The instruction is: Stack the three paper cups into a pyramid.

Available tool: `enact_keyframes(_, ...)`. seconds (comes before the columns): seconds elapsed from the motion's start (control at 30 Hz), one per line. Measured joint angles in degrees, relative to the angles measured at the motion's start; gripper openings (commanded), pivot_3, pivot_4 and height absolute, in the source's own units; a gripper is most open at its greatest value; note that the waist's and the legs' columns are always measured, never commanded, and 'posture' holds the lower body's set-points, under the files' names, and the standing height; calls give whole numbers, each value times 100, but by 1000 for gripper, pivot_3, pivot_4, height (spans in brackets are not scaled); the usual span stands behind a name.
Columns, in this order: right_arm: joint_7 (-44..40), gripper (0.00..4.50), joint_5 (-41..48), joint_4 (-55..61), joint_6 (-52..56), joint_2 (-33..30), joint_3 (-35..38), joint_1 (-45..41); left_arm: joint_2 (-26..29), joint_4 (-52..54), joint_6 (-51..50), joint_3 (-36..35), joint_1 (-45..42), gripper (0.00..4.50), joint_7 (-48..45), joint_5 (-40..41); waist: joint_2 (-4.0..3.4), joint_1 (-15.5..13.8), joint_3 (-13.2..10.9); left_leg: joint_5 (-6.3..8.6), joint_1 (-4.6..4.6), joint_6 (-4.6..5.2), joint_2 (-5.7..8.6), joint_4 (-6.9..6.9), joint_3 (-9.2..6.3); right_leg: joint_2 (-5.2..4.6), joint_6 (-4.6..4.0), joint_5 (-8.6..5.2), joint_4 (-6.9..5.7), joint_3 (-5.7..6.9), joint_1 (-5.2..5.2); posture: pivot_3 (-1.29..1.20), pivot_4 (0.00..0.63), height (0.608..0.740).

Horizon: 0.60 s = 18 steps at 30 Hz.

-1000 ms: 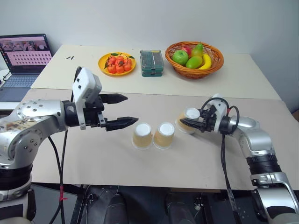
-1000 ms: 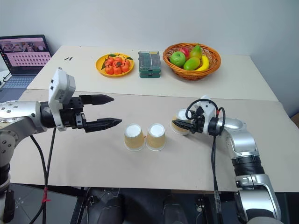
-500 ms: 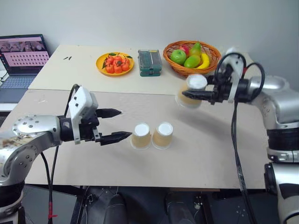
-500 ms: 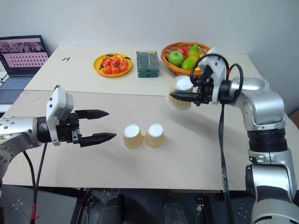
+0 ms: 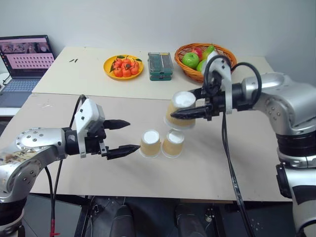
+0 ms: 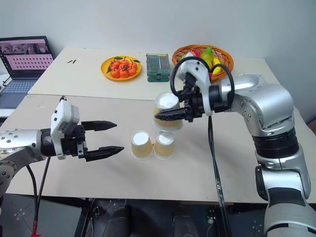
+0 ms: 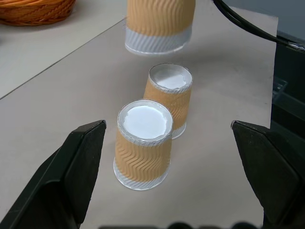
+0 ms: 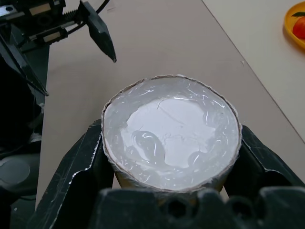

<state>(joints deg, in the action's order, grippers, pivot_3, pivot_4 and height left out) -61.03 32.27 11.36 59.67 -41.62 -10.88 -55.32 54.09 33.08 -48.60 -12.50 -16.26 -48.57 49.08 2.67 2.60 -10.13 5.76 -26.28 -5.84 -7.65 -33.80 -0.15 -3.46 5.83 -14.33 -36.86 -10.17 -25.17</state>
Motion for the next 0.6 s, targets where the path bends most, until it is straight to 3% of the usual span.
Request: enact_keyframes(0.6,252,2794,-46,153,14,250,-218,-60,-22,-27,84,211,-331,4500,23,-72,0,8,0,0,-1,0,0,1,0,0,0,0,-3,0,-3,0,150,740)
